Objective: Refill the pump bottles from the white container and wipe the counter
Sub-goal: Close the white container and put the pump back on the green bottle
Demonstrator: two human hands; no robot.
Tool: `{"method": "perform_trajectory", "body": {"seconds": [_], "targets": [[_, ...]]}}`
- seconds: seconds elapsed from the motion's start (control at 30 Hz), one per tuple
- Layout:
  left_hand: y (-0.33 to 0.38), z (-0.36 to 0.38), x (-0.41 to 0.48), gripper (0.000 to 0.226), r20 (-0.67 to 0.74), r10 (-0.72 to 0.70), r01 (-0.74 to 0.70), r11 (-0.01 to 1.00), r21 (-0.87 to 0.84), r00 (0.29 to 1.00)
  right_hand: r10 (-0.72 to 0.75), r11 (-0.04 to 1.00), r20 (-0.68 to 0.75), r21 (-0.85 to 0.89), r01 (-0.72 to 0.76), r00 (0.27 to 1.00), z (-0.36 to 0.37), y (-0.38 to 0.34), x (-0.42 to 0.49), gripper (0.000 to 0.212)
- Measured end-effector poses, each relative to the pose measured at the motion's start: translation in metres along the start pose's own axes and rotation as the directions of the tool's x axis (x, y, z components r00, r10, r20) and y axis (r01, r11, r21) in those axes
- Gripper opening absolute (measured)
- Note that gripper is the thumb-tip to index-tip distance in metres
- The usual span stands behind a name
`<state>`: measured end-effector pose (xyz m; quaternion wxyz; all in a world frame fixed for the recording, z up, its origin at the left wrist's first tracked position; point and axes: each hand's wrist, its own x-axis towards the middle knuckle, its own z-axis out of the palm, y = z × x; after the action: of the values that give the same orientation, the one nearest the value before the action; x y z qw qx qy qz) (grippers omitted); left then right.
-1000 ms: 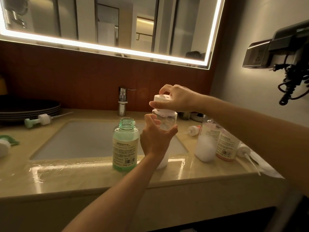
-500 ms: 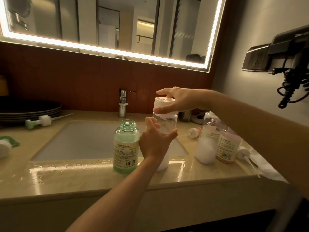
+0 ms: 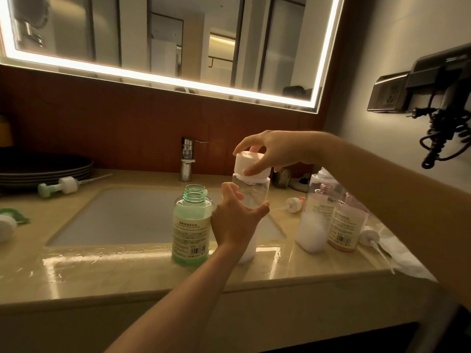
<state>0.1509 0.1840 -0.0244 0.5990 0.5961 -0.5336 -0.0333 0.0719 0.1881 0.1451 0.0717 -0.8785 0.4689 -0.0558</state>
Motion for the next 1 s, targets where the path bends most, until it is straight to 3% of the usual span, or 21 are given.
{"method": "perform_trajectory", "body": {"seconds": [0.17,0.37,0.47,0.57,0.63,0.77,0.83,0.9,1.0], "targets": [[-0.001,0.0,-0.001,0.066,0.009,-0.004,0.003,1.0,0.01,1.0,-0.02,0.975,-0.15,-0.223,-0.014,0.988,0.012,-0.002,0.009,0.063],[-0.002,0.0,-0.001,0.066,0.01,-0.009,0.009,1.0,0.021,1.0,0.006,0.995,0.03,-0.1,-0.003,1.0,0.002,-0.005,0.002,0.064],[-0.002,0.0,-0.001,0.067,0.012,-0.005,0.005,1.0,0.024,1.0,-0.005,0.989,-0.088,-0.146,-0.008,0.996,0.008,-0.003,0.005,0.06],[-0.003,0.0,-0.002,0.068,0.006,-0.001,0.001,1.0,0.024,1.0,0.025,0.966,-0.176,-0.25,-0.069,0.984,0.014,-0.005,0.007,0.069],[-0.003,0.0,-0.003,0.068,0.004,0.001,-0.001,1.0,0.02,1.0,0.057,0.964,-0.123,-0.25,-0.087,0.991,0.01,-0.006,0.006,0.074],[-0.004,0.0,-0.003,0.068,0.006,0.001,-0.001,1.0,0.027,1.0,0.013,0.997,0.07,-0.071,-0.008,0.997,-0.001,-0.005,0.001,0.068],[-0.004,0.0,-0.003,0.068,0.014,0.004,-0.005,0.999,0.033,1.0,-0.01,0.996,0.019,-0.087,0.011,1.0,0.001,-0.002,0.003,0.063],[-0.005,0.0,-0.004,0.068,0.018,0.01,-0.01,0.999,0.036,1.0,-0.014,0.977,-0.079,-0.215,-0.003,0.997,0.006,-0.001,0.006,0.062],[-0.005,-0.001,-0.003,0.068,0.015,0.006,-0.007,0.999,0.039,1.0,-0.007,0.938,-0.207,-0.339,-0.065,0.978,0.01,-0.002,0.01,0.075]]}}
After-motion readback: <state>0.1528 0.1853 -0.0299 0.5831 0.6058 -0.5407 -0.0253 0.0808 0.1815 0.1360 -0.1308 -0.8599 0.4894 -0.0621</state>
